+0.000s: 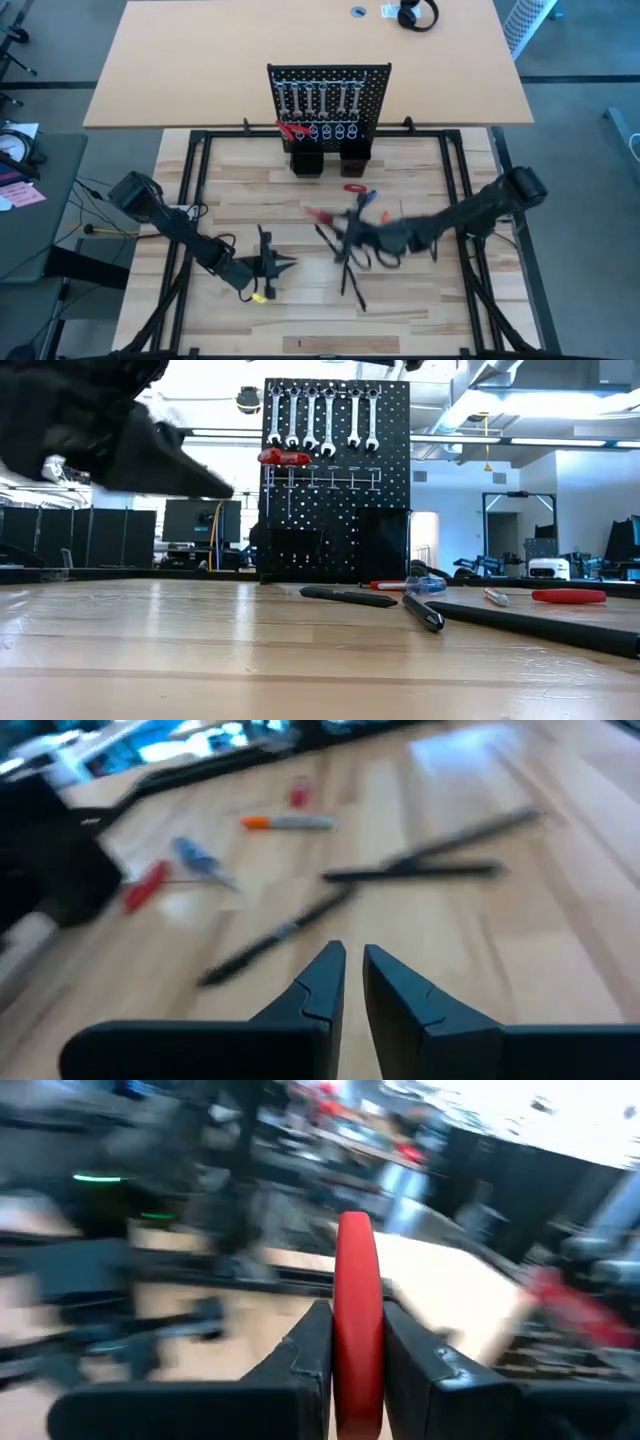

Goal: Hang tools onto peg board
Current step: Hang the allen wrench on the peg board

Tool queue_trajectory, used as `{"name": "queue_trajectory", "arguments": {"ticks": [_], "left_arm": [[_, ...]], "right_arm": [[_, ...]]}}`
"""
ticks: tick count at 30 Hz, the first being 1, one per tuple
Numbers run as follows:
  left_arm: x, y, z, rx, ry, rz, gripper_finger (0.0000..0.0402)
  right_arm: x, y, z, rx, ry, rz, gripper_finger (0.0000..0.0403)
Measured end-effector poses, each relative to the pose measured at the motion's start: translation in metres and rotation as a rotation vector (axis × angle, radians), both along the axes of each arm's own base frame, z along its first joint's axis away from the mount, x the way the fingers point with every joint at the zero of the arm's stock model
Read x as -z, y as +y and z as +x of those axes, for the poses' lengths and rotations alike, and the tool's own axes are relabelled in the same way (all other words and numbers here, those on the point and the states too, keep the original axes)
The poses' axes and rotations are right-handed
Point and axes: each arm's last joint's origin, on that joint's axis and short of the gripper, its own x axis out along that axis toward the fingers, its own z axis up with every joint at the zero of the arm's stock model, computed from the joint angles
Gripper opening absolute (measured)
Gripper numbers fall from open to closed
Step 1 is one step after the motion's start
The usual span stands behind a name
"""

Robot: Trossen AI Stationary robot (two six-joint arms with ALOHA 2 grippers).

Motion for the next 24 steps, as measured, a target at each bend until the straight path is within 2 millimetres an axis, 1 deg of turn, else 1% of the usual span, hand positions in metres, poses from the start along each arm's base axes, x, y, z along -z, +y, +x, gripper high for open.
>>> {"name": "queue_trajectory", "arguments": {"ticks": [2,7,11,14,16,18,20,22,24], "left_arm": [[-0.007,0.003,-0.002,-0.037,-0.002,-0.027,0.0035],[-0.006,0.007,-0.006,-0.063,0.035,-0.057,0.0035],[0.0,0.007,-0.005,-0.073,0.053,-0.05,0.0035],[0.0,0.007,-0.005,-0.076,0.053,-0.055,0.0035],[0.001,0.008,-0.005,-0.081,0.062,-0.056,0.0036],[0.001,0.008,-0.005,-0.08,0.06,-0.057,0.0036],[0.001,0.008,-0.005,-0.08,0.06,-0.057,0.0036],[0.001,0.008,-0.005,-0.081,0.064,-0.055,0.0036],[0.001,0.008,-0.005,-0.081,0.063,-0.056,0.0036]], "right_arm": [[-0.019,-0.023,-0.001,0.068,0.026,-0.009,0.0063],[-0.066,-0.087,0.002,0.223,0.009,-0.022,0.0063],[-0.091,-0.124,0.008,0.299,-0.008,-0.064,0.0063],[-0.097,-0.148,0.015,0.332,-0.018,-0.067,0.0063],[-0.093,-0.16,0.017,0.366,0.012,-0.075,0.0063],[-0.092,-0.172,0.024,0.395,0.008,-0.078,0.0063],[-0.086,-0.179,0.029,0.402,0.037,-0.084,0.0063],[-0.083,-0.184,0.038,0.397,0.033,-0.087,0.0063],[-0.074,-0.187,0.047,0.395,0.077,-0.098,0.0063]]}}
